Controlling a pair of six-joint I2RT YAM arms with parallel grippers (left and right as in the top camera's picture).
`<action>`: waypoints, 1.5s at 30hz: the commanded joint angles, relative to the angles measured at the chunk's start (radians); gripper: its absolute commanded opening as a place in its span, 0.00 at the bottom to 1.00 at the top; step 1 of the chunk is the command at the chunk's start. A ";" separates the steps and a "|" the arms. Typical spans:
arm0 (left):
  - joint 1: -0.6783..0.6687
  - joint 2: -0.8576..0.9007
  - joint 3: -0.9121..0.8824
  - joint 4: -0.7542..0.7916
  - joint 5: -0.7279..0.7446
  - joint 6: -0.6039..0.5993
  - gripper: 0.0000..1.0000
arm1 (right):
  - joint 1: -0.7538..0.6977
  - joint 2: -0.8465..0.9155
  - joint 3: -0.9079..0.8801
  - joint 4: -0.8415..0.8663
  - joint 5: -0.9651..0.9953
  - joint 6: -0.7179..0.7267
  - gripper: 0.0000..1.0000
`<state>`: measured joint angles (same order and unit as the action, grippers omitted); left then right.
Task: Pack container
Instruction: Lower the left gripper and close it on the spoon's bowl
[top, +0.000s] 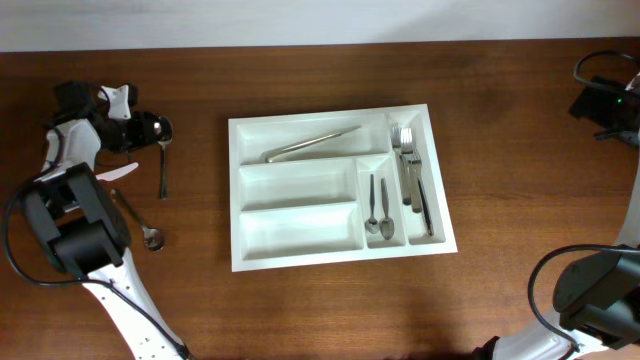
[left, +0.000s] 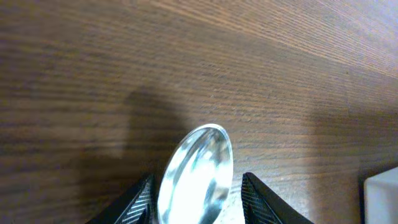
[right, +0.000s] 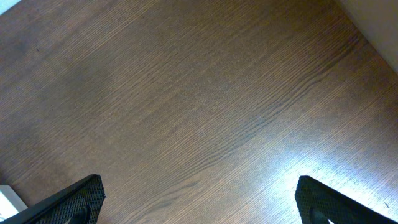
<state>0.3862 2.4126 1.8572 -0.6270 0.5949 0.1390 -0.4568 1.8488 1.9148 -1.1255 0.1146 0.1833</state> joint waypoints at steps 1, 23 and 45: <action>-0.031 0.028 -0.011 0.002 -0.082 0.014 0.47 | -0.003 -0.010 0.014 0.000 -0.002 0.005 0.98; -0.052 0.028 -0.011 0.006 -0.159 0.039 0.02 | -0.003 -0.010 0.014 0.000 -0.002 0.005 0.99; -0.052 0.028 -0.011 -0.012 -0.139 0.031 0.02 | -0.003 -0.010 0.014 0.000 -0.002 0.005 0.99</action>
<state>0.3393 2.4062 1.8645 -0.6151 0.4980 0.1646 -0.4568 1.8488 1.9148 -1.1259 0.1146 0.1837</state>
